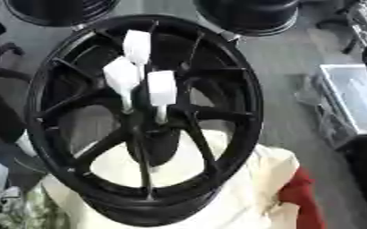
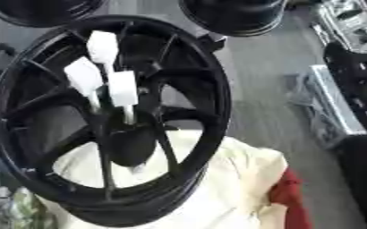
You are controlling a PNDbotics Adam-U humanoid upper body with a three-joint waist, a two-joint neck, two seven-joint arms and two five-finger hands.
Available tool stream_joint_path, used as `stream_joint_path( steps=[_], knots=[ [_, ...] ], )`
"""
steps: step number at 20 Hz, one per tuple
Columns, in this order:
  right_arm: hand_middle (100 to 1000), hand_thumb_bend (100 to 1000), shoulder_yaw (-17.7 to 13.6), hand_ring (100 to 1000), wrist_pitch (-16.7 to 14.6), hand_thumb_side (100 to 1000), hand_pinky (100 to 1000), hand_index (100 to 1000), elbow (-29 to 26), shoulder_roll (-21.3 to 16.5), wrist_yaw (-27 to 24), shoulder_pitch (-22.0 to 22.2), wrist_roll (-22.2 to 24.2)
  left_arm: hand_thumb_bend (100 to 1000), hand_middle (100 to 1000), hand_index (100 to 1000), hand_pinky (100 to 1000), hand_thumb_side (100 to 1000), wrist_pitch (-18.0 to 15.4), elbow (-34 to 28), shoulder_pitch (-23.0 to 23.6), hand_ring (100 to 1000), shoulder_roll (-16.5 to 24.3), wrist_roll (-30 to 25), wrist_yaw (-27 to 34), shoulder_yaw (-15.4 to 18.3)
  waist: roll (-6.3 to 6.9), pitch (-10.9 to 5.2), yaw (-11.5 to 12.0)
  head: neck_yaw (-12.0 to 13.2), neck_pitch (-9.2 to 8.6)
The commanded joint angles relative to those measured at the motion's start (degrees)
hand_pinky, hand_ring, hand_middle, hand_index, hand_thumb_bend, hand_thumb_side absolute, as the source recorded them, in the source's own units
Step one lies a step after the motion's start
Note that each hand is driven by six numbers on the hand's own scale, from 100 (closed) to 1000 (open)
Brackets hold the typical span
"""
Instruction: Pull the pin out of the wheel hub.
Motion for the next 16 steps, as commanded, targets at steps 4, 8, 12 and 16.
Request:
stream_joint_path(
  steps=[4,8,12,16],
  knots=[
    [811,100,-0.32,754,0.24,639,846,878,-1.52,-2.24,-0.16,-0.80,0.13,1000,832,889,790,565,0.22,-1.26,-0.58,838,2.45,0.03,-0.19,0.19,0.31,-1.11,-0.19,0.71,0.08],
    [807,100,-0.46,750,0.24,638,845,875,-1.23,-2.34,0.03,-0.65,0.48,1000,821,884,789,560,0.40,-1.58,-0.57,835,2.53,0.16,-0.31,-0.02,0.39,-1.24,-0.21,0.97,0.08],
    [803,100,-0.64,746,0.13,703,842,873,-1.34,-2.63,0.07,-0.26,0.52,1000,807,873,790,554,0.86,-2.53,-0.31,831,2.97,-0.09,-0.82,-0.45,0.45,-1.32,-0.19,1.09,0.08],
    [801,100,-0.59,745,0.36,685,840,871,-2.78,-3.14,0.77,0.09,0.43,1000,806,872,790,551,1.48,-3.87,-0.13,830,3.32,-0.28,-1.59,-0.72,0.39,-1.35,-0.15,1.30,0.08]
  ],
)
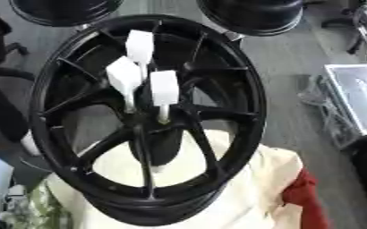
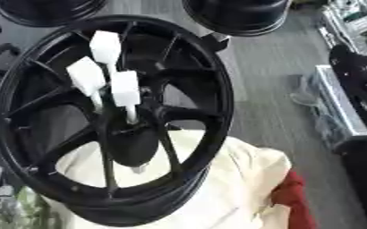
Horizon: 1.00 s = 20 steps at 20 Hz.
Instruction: Pull the pin out of the wheel hub.
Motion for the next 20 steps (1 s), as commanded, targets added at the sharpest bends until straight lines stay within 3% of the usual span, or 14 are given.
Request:
stream_joint_path(
  steps=[1,8,15,20],
  knots=[
    [800,100,-0.55,744,0.26,669,839,869,-2.53,-2.86,0.91,-0.51,0.15,1000,805,872,789,550,0.60,-2.01,-0.54,830,2.50,-0.02,-0.75,-0.06,0.16,-1.33,0.00,0.30,0.08],
    [801,100,1.52,753,2.79,633,841,874,-9.98,-5.35,5.13,-0.96,3.39,1000,803,870,789,547,1.37,-2.78,0.06,830,2.85,0.15,-0.71,-0.18,-0.20,-1.25,0.05,0.41,0.08],
    [786,100,9.92,756,1.97,597,839,862,-20.46,-8.10,11.59,-6.11,9.81,1000,802,868,788,542,1.83,-2.82,0.56,830,3.47,0.15,-0.91,-0.46,-0.70,-1.29,0.07,0.45,0.08],
    [788,100,17.06,766,3.56,598,841,861,-27.91,-9.50,15.08,-8.74,14.39,1000,801,866,788,538,2.11,-2.78,0.91,830,4.16,-0.08,-1.36,-0.80,-1.15,-1.60,0.07,0.56,0.08]
  ],
)
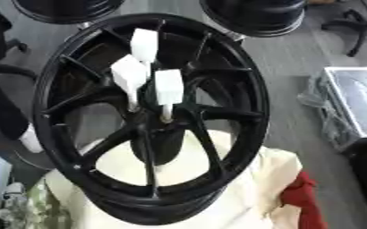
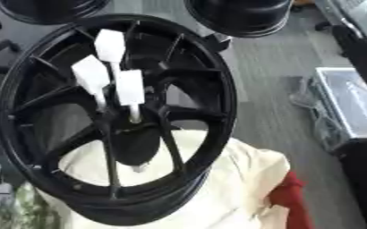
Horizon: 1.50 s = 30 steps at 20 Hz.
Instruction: Pull the pin out of the wheel hub.
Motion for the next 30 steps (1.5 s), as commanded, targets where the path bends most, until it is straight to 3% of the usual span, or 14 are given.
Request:
stream_joint_path(
  steps=[1,3,9,15,21,25,27,28,30],
  knots=[
    [788,100,3.54,767,1.24,587,841,862,-5.37,-2.91,2.09,-2.03,2.86,1000,801,866,788,537,0.29,-1.02,-0.56,830,2.85,-0.13,-0.76,-0.09,0.20,-1.55,-0.02,0.23,-0.06],
    [790,130,5.59,774,2.76,553,844,863,-8.22,-3.41,3.19,-2.99,4.62,1000,800,864,787,540,0.38,-0.95,-0.42,830,3.14,-0.20,-0.85,-0.15,0.05,-1.73,-0.08,0.39,-0.06],
    [793,100,10.43,783,8.53,616,849,867,-16.68,-4.43,4.33,-4.90,10.48,1000,800,863,787,535,0.58,-0.69,-0.06,831,3.75,-0.40,-1.16,-0.41,-0.36,-2.30,-0.55,0.95,-0.06],
    [785,100,13.20,777,13.63,662,847,862,-17.34,-1.95,1.50,-9.04,15.70,1000,800,862,787,532,0.73,-0.49,0.51,831,4.17,-0.59,-1.42,-0.60,-0.52,-2.61,-0.97,1.44,-0.06],
    [791,100,16.10,786,16.04,676,849,865,-17.35,-0.66,1.60,-10.36,21.22,1000,799,859,789,531,0.75,-0.41,0.66,832,4.36,-0.56,-1.35,-0.56,-0.63,-2.49,-1.13,1.46,-0.06],
    [790,113,16.41,799,16.14,631,852,864,-17.35,-0.66,2.81,-10.24,24.92,1000,797,858,794,528,0.79,-0.35,0.82,832,4.54,-0.51,-1.35,-0.55,-0.77,-2.36,-1.26,1.75,-0.06],
    [799,210,17.18,826,16.44,526,861,870,-17.35,-0.50,3.75,-10.55,26.76,1000,796,856,794,528,0.82,-0.33,0.88,832,4.56,-0.52,-1.37,-0.59,-0.87,-2.35,-1.39,1.87,-0.06],
    [801,214,17.76,828,16.83,545,863,870,-17.35,-0.42,4.39,-10.71,27.60,1000,796,856,795,528,0.82,-0.33,0.88,832,4.55,-0.56,-1.37,-0.62,-0.91,-2.36,-1.44,1.90,-0.06],
    [806,290,18.91,838,17.58,453,871,867,-17.35,-0.25,5.85,-10.88,29.57,1000,795,855,794,528,0.84,-0.33,0.86,832,4.52,-0.63,-1.44,-0.70,-0.97,-2.38,-1.47,1.90,-0.06]
  ],
)
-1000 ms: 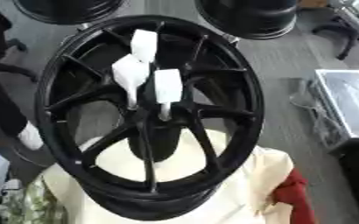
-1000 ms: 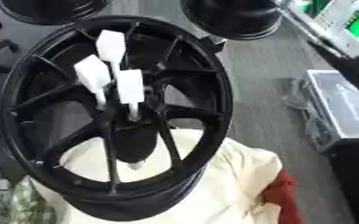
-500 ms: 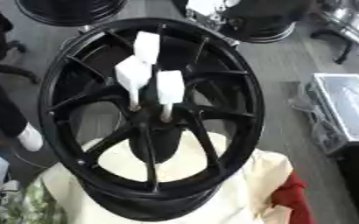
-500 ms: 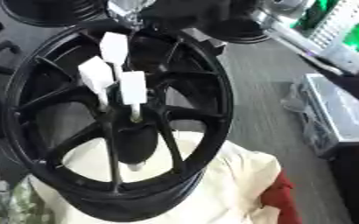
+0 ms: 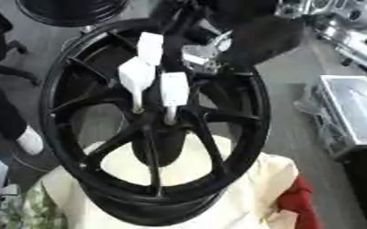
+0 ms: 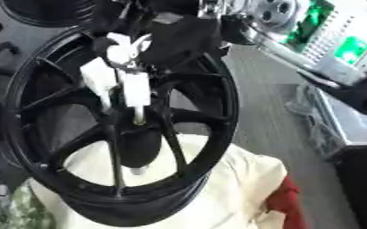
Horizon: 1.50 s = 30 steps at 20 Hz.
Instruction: Pull the pin out of the wheel hub.
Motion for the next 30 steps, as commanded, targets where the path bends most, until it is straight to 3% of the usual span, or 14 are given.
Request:
stream_joint_path(
  steps=[1,3,5,8,14,21,30],
  knots=[
    [808,318,-0.12,841,0.69,405,873,865,-0.64,-0.40,2.96,-1.34,6.14,1000,794,854,793,528,0.05,-0.67,-0.63,832,2.31,-0.04,-0.11,0.06,0.35,-1.30,-0.19,0.21,-0.07],
    [807,363,-2.54,846,0.30,326,876,859,-0.64,-0.34,6.63,-1.71,14.62,1000,793,852,792,526,0.04,-0.60,-0.47,831,2.39,0.00,-0.12,0.13,0.37,-1.34,-0.32,0.43,-0.07],
    [803,396,-3.87,847,-0.34,367,877,854,-0.64,-0.31,9.80,-1.88,19.54,1000,791,850,793,526,0.06,-0.51,-0.30,830,2.48,0.04,-0.12,0.15,0.33,-1.34,-0.44,0.58,-0.07],
    [805,394,-4.10,850,-0.94,459,880,856,-0.64,0.06,12.30,-2.13,22.88,1000,788,846,792,525,0.09,-0.43,-0.15,830,2.41,0.09,-0.08,0.16,0.22,-1.30,-0.56,0.60,-0.07],
    [805,393,-3.37,852,-1.01,496,881,856,-0.64,1.09,14.78,-2.40,24.74,1000,785,839,791,524,0.17,-0.28,-0.16,830,2.14,0.06,-0.02,0.12,0.08,-1.03,-0.46,0.59,-0.07],
    [784,363,-2.89,830,1.56,503,867,838,-0.64,1.71,15.48,-1.87,23.01,1000,781,836,791,523,0.12,-0.77,-0.23,829,2.15,0.12,0.12,0.18,0.02,-0.44,-0.15,0.44,-0.07],
    [784,363,-2.67,830,2.00,503,867,838,-0.64,1.75,15.22,-1.87,22.37,1000,781,836,791,523,0.16,-0.88,-0.22,829,2.17,0.16,0.16,0.19,0.02,-0.41,-0.13,0.44,-0.07]
  ],
)
